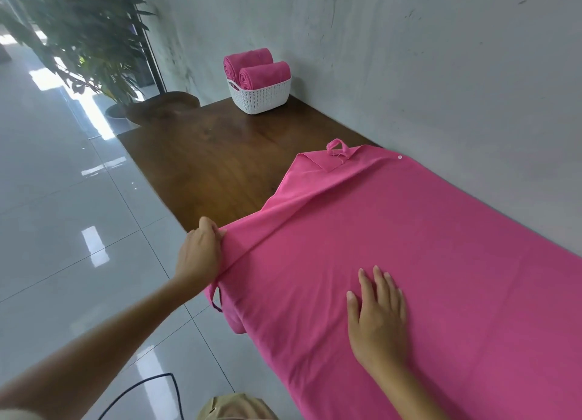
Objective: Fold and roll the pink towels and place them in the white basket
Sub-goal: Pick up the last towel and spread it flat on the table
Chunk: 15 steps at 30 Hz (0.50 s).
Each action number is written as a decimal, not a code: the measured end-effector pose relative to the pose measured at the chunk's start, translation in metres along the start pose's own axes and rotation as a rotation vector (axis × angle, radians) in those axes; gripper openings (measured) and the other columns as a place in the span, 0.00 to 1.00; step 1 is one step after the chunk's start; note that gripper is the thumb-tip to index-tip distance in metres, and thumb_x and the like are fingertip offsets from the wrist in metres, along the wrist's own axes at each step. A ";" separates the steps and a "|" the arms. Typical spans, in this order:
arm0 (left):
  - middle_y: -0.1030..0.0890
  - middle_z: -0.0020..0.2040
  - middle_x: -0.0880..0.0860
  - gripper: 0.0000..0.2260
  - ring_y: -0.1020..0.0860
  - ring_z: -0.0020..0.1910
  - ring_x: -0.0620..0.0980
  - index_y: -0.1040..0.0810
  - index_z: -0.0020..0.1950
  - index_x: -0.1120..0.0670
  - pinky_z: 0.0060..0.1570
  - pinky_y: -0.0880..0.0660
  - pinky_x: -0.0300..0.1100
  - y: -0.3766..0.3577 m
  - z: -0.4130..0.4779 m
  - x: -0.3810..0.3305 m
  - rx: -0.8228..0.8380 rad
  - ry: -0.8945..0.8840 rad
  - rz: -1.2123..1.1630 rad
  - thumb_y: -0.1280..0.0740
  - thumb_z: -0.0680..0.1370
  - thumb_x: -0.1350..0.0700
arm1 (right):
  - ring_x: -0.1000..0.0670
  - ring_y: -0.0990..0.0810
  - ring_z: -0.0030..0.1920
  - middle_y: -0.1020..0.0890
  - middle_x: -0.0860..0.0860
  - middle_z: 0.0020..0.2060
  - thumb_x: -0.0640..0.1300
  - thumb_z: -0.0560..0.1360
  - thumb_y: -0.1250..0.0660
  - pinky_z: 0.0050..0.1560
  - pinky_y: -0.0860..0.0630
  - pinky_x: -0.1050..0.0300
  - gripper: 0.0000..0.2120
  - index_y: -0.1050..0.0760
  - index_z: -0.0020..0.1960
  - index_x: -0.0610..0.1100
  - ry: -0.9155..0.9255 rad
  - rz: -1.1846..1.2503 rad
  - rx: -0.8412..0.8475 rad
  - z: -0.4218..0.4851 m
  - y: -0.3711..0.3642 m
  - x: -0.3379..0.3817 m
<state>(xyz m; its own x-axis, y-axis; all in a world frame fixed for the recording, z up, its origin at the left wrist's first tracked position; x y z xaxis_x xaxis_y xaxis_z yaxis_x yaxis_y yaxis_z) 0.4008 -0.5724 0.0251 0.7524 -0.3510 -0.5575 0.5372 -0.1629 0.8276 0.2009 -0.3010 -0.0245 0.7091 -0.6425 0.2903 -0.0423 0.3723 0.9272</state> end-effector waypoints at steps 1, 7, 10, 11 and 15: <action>0.24 0.41 0.51 0.09 0.26 0.40 0.54 0.33 0.49 0.54 0.40 0.32 0.49 0.006 0.012 0.004 0.024 0.031 -0.030 0.43 0.85 0.50 | 0.40 0.31 0.74 0.27 0.42 0.72 0.57 0.80 0.48 0.73 0.38 0.41 0.28 0.25 0.71 0.43 -0.002 -0.023 0.005 -0.001 0.000 0.001; 0.23 0.38 0.54 0.09 0.25 0.39 0.58 0.34 0.50 0.54 0.40 0.28 0.52 0.028 0.086 0.031 0.076 -0.078 -0.023 0.41 0.84 0.49 | 0.44 0.38 0.78 0.32 0.46 0.76 0.61 0.82 0.53 0.78 0.44 0.45 0.31 0.30 0.75 0.46 -0.005 -0.082 0.055 -0.003 0.005 0.001; 0.23 0.37 0.54 0.10 0.24 0.38 0.61 0.35 0.50 0.53 0.41 0.28 0.53 0.037 0.121 0.043 0.102 -0.163 0.126 0.42 0.84 0.47 | 0.48 0.44 0.80 0.37 0.49 0.79 0.64 0.81 0.56 0.80 0.48 0.47 0.33 0.35 0.78 0.48 -0.020 -0.084 0.104 -0.004 0.006 0.000; 0.22 0.39 0.55 0.10 0.24 0.39 0.61 0.35 0.50 0.52 0.41 0.28 0.53 0.039 0.130 0.047 0.110 -0.185 0.158 0.43 0.84 0.47 | 0.49 0.45 0.80 0.38 0.50 0.79 0.64 0.81 0.57 0.80 0.49 0.47 0.33 0.36 0.79 0.49 -0.027 -0.080 0.111 -0.004 0.007 0.001; 0.21 0.41 0.54 0.11 0.24 0.39 0.61 0.36 0.51 0.53 0.41 0.29 0.53 0.047 0.163 0.053 0.089 -0.276 0.213 0.44 0.84 0.46 | 0.50 0.46 0.80 0.39 0.52 0.79 0.65 0.81 0.56 0.80 0.48 0.47 0.33 0.36 0.79 0.51 -0.052 -0.070 0.112 -0.004 0.010 0.002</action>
<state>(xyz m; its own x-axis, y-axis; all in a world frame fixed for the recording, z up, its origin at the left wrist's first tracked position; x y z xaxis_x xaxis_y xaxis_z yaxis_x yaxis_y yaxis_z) 0.4039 -0.7487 0.0448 0.7059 -0.6196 -0.3433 0.3351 -0.1349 0.9325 0.2050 -0.2963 -0.0155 0.6756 -0.6994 0.2333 -0.0742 0.2503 0.9653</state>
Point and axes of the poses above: each hand's wrist, its own z-axis towards the middle knuckle, its own y-axis out of the back of the hand, x = y × z, the point moved 1 cm from there along z, towards the middle knuckle
